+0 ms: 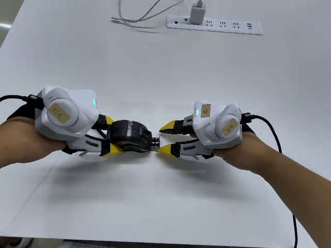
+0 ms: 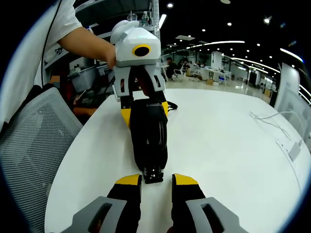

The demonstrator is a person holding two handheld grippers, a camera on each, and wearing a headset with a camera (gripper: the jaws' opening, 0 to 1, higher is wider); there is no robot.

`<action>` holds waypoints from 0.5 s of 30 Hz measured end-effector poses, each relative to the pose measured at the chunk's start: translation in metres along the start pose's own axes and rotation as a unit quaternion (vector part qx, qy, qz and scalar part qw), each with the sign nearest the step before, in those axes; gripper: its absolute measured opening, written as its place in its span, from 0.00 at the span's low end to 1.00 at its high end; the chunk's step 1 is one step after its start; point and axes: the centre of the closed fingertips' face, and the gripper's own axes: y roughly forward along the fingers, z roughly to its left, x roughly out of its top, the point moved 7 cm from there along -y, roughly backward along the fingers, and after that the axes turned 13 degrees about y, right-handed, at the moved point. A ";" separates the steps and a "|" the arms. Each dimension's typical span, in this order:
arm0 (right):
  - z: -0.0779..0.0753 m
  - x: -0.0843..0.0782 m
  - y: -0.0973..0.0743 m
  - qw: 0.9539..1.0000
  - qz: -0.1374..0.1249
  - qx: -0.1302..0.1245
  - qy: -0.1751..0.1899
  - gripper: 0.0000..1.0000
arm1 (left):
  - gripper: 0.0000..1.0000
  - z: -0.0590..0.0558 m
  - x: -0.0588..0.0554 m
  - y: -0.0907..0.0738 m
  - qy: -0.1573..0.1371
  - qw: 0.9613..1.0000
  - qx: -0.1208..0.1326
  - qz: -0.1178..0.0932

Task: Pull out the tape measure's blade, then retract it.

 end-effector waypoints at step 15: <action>0.003 0.001 0.009 1.000 -0.002 0.015 -0.017 0.12 | 0.27 0.000 0.001 0.000 0.002 1.000 -0.002 0.004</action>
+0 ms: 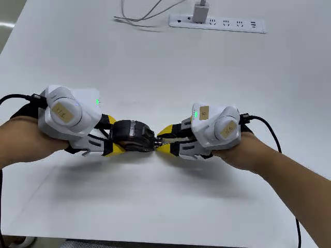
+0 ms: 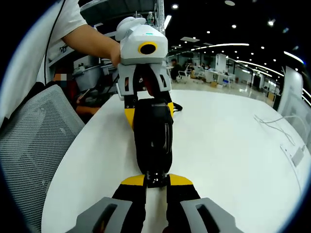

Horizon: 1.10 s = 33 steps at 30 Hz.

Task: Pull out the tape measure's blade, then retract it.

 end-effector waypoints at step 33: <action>0.000 -0.002 0.001 1.000 -0.002 0.013 -0.026 0.09 | 0.25 0.000 0.000 0.000 0.012 1.000 0.004 0.008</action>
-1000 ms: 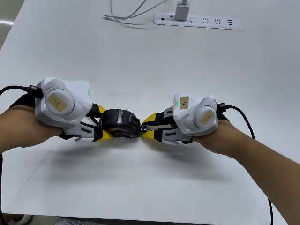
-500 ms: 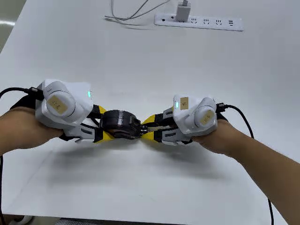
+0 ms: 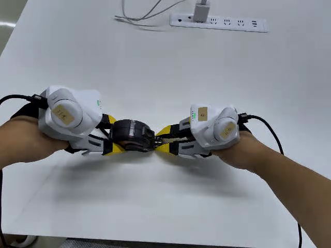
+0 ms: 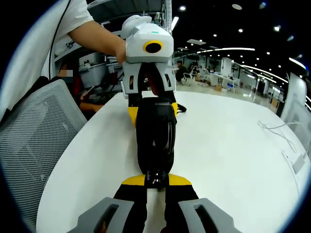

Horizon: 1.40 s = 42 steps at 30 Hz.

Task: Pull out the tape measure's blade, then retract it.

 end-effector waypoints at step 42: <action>-0.002 -0.024 -0.041 0.999 0.002 -0.029 0.024 0.09 | 0.26 -0.001 0.000 -0.001 -0.002 1.000 0.001 -0.001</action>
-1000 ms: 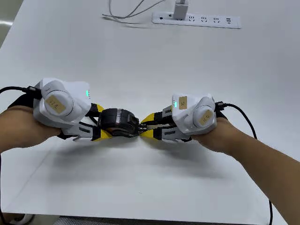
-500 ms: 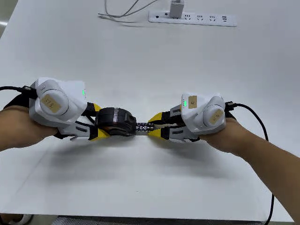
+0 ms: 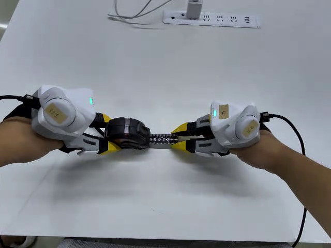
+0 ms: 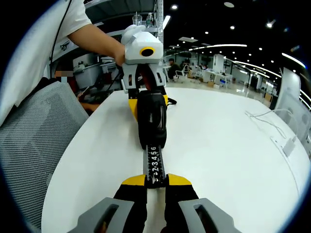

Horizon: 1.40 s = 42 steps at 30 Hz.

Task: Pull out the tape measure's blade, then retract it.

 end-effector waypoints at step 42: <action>-0.006 -0.024 -0.045 0.999 0.027 -0.027 0.009 0.09 | 0.26 0.001 0.000 0.000 0.003 1.000 -0.001 -0.001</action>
